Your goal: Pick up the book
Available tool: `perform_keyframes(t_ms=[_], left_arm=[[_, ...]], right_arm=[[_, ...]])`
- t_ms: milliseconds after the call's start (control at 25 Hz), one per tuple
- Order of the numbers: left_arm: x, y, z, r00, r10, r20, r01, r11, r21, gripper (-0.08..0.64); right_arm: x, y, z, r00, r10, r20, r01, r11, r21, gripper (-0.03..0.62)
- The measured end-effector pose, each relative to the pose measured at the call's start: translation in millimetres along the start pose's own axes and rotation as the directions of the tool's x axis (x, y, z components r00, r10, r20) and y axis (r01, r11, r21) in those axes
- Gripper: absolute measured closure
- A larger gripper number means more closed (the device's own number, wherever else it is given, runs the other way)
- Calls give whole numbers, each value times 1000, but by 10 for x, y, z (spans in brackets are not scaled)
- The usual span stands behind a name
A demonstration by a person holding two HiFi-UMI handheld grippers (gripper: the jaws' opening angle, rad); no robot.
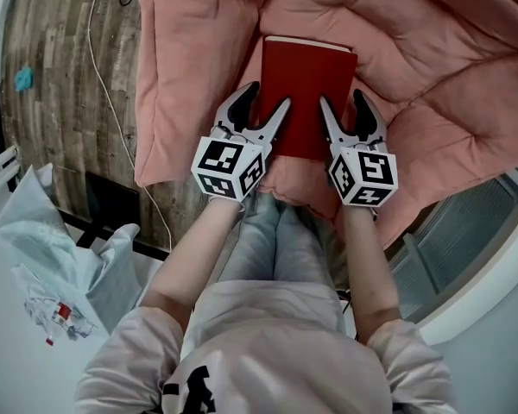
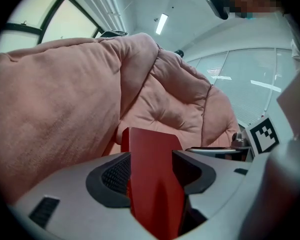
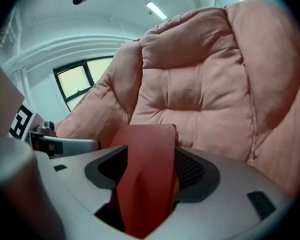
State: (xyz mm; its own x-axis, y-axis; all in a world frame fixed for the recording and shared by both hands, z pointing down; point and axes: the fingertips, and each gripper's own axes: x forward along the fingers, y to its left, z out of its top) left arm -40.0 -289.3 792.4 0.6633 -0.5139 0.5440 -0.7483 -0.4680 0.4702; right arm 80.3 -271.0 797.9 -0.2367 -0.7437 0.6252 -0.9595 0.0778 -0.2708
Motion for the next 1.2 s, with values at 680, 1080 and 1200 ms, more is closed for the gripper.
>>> perform_keyframes(t_ms=[680,1080,1200], left_arm=[[227,159,-488,986,8,-165,-14,999,-36,284],[299,225,-652,978,5,-209,-22,997,-76,268],[342,228,-661,976,6,-218,-24,997,-79,268]], right_arm=[[233,-78,-460,992,39,-120,-43,999,-32,278],[236,-78,-543,993,57,-105,-52,998,46,278],[269,-113,-570,993,63,-100,-54,994,92,276]])
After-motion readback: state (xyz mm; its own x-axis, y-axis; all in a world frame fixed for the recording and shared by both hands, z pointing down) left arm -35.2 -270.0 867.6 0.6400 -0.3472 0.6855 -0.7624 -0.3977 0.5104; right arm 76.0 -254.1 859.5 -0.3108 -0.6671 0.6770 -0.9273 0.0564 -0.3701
